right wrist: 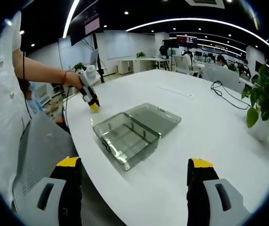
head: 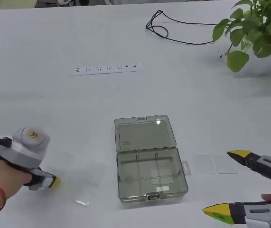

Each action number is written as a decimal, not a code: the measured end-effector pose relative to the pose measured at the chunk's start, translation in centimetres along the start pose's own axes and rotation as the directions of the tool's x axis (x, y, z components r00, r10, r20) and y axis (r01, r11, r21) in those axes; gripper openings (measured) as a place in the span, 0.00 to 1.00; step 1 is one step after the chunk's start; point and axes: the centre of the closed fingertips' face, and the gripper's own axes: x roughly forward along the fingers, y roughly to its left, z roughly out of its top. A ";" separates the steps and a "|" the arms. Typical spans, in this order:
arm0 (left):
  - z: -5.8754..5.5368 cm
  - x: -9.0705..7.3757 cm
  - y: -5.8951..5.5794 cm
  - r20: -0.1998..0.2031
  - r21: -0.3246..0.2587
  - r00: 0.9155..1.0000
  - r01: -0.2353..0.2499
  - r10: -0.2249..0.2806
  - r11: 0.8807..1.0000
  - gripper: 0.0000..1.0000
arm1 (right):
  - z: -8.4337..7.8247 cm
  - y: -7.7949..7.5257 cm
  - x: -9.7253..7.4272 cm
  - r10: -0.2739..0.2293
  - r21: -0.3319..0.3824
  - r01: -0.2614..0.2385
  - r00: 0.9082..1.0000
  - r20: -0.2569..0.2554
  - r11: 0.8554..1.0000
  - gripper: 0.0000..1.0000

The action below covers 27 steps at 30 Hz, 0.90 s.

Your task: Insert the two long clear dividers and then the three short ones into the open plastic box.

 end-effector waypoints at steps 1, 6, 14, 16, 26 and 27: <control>0.0 0.0 0.0 0.001 -0.002 1.000 0.003 -0.003 1.000 0.32 | 0.0 0.0 0.0 0.001 0.001 -0.001 1.000 0.003 1.000 0.93; -0.1 -0.1 -0.2 0.001 -0.023 1.000 0.016 -0.016 1.000 0.31 | 0.0 0.2 0.1 0.003 0.002 -0.003 1.000 0.005 1.000 0.93; -0.2 -0.2 -0.4 0.007 -0.048 0.999 0.035 -0.035 0.998 0.31 | 0.1 0.3 0.1 0.005 -0.001 -0.005 1.000 0.005 1.000 0.93; -0.2 -0.2 -0.5 0.015 -0.057 0.999 0.043 -0.042 0.997 0.31 | 0.1 0.3 0.0 0.004 -0.003 -0.004 1.000 0.005 1.000 0.93; -0.3 -0.6 -1.0 0.079 -0.131 0.993 0.093 -0.083 0.987 0.30 | 0.6 0.5 0.0 0.011 -0.017 -0.011 1.000 0.003 1.000 0.92; -0.4 -0.6 -1.1 0.081 -0.140 0.993 0.098 -0.087 0.985 0.30 | 0.8 0.5 0.0 0.012 -0.018 -0.012 1.000 0.005 1.000 0.92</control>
